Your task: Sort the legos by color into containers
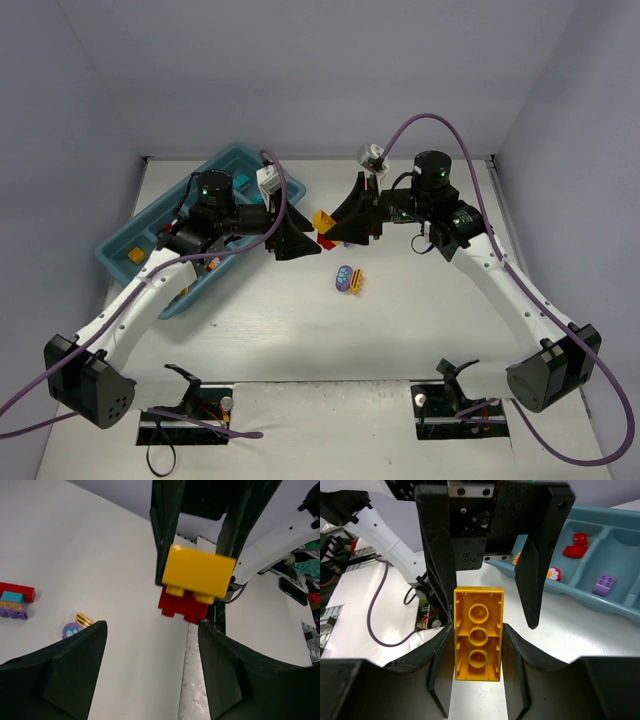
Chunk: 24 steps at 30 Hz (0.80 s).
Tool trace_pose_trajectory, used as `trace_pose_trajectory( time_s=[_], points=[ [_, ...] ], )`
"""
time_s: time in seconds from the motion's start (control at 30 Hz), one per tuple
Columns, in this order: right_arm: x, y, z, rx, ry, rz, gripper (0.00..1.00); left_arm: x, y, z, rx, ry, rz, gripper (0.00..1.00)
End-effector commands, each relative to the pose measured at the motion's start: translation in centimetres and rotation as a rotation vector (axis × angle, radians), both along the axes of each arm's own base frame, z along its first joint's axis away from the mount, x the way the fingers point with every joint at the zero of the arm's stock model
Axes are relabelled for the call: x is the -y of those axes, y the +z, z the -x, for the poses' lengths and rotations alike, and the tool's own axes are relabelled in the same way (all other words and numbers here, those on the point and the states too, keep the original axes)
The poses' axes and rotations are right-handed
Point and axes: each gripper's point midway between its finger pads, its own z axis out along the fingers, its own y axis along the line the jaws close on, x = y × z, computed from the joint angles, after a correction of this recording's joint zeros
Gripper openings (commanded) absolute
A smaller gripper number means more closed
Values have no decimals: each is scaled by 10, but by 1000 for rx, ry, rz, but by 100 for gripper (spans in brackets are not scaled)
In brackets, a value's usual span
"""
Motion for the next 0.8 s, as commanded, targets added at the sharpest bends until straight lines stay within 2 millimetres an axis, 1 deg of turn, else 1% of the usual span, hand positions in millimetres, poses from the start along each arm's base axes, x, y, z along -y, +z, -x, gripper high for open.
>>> trace_pose_trajectory(
  time_s=[0.0, 0.03, 0.13, 0.3, 0.4, 0.47, 0.5, 0.57, 0.63, 0.67, 0.77],
  points=[
    [-10, 34, 17, 106, 99, -73, 0, 4, 56, 21, 150, -79, 132, 66],
    [-11, 35, 19, 108, 106, -75, 0, 5, 61, 23, 158, -85, 146, 66],
    [-15, 36, 22, 108, 113, -77, 0, 8, 65, 27, 162, -103, 160, 66],
    [-15, 40, 24, 114, 110, -85, 0, 11, 58, 32, 131, -132, 161, 66],
    [-15, 41, 24, 114, 106, -88, 0, 12, 56, 38, 127, -150, 161, 62],
    [-14, 43, 25, 113, 106, -92, 0, 12, 55, 40, 127, -153, 161, 54],
    [-15, 43, 26, 110, 109, -94, 0, 12, 54, 41, 125, -156, 161, 45],
    [-14, 43, 27, 112, 107, -97, 0, 12, 54, 42, 123, -160, 160, 36],
    [-14, 45, 28, 113, 106, -100, 0, 12, 53, 42, 124, -159, 160, 19],
    [-13, 46, 28, 118, 104, -103, 0, 12, 53, 41, 122, -157, 160, 13],
    [-13, 48, 30, 116, 106, -105, 0, 11, 52, 39, 135, -132, 163, 1]
  ],
)
